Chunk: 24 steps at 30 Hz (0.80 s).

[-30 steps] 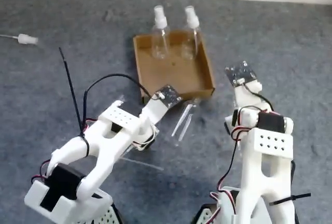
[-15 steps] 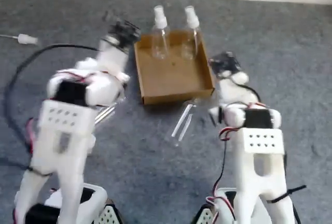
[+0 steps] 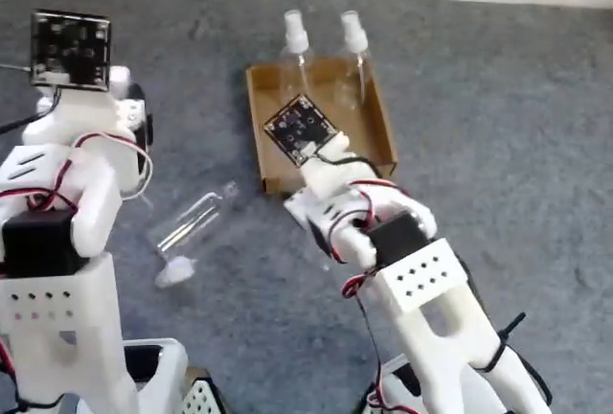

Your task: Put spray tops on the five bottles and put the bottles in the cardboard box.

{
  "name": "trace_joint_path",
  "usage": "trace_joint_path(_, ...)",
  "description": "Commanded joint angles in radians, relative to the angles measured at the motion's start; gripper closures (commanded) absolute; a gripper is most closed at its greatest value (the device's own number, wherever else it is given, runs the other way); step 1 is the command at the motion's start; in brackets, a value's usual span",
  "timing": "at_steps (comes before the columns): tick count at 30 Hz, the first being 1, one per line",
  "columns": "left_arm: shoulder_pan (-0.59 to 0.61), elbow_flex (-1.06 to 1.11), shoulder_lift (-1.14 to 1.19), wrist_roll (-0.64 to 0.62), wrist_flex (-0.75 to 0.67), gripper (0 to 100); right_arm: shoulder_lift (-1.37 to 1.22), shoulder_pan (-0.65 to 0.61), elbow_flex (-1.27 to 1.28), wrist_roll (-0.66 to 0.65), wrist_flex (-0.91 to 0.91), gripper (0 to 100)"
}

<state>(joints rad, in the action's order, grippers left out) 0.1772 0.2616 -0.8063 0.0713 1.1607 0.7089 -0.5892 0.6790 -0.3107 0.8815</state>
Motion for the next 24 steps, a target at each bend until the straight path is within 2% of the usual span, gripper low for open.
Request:
trace_joint_path(1, 0.042, 0.030, -0.027, -0.117, -0.121, 100, 0.002, -0.044, 0.013, 0.044, -0.139, 99.5)
trace_joint_path(5, 0.042, 0.028, -0.028, -0.267, -0.163, 100, 0.002, -0.094, 0.133, 0.061, -0.315, 99.5)
trace_joint_path(9, 0.039, -0.025, -0.048, -0.348, -0.163, 100, 0.002, -0.163, 0.251, 0.058, -0.467, 99.5)
trace_joint_path(14, 0.015, -0.035, -0.145, -0.356, -0.160, 100, 0.002, -0.199, 0.298, 0.058, -0.504, 99.5)
trace_joint_path(20, -0.087, -0.045, -0.245, -0.330, -0.038, 100, 0.002, -0.226, 0.303, 0.058, -0.504, 99.5)
trace_joint_path(24, -0.162, -0.059, -0.205, -0.295, 0.084, 100, 0.070, -0.222, 0.309, 0.058, -0.501, 99.5)
